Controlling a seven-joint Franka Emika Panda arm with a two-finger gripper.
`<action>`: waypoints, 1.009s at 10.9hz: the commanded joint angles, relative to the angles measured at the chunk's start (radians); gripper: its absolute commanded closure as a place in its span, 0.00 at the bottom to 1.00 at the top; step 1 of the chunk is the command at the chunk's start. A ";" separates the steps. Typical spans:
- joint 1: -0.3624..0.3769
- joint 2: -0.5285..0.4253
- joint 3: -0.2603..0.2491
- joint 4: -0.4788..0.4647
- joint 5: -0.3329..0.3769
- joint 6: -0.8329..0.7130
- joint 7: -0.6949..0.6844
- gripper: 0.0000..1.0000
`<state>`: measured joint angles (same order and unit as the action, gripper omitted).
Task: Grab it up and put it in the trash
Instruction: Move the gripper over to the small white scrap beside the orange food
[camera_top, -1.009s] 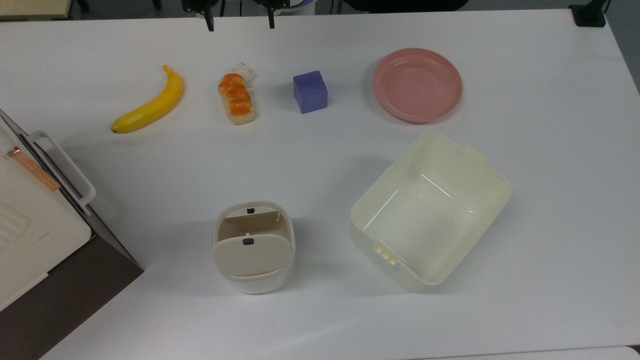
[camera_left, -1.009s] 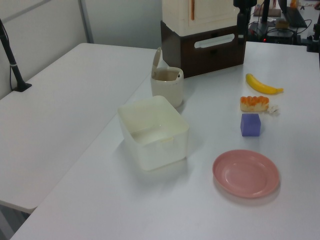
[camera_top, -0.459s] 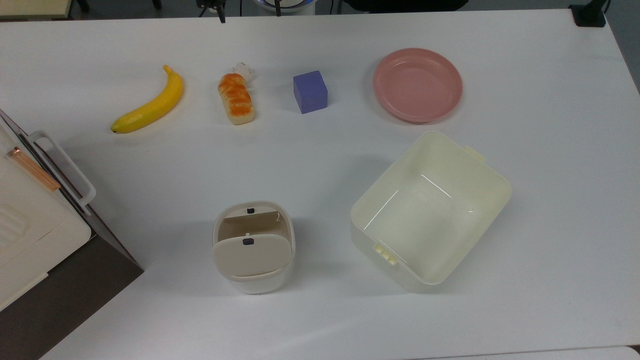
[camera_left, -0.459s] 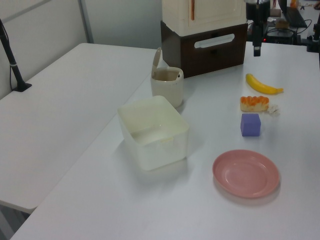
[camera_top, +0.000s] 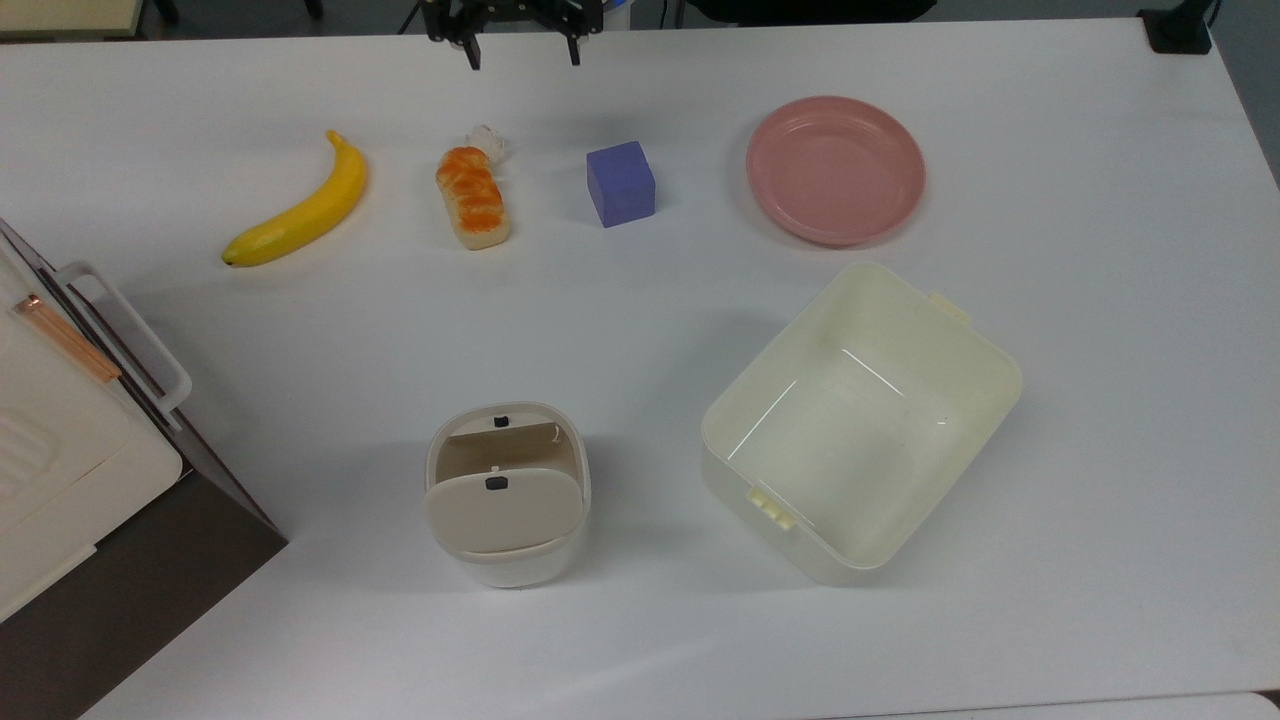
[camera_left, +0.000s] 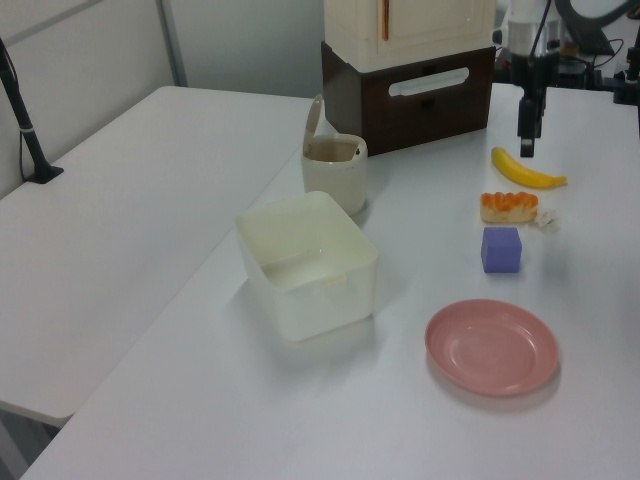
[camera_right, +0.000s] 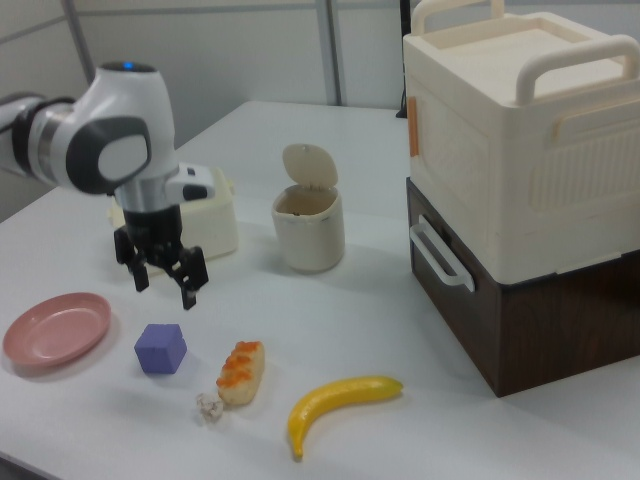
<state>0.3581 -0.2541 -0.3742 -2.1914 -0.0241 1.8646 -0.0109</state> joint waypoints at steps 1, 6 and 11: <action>0.019 -0.080 -0.011 -0.172 -0.048 0.137 0.038 0.00; 0.012 -0.088 -0.017 -0.226 -0.102 0.163 0.035 0.01; 0.024 -0.018 -0.077 -0.260 -0.184 0.280 0.025 0.03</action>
<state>0.3578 -0.2949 -0.4192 -2.4259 -0.1651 2.0763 -0.0053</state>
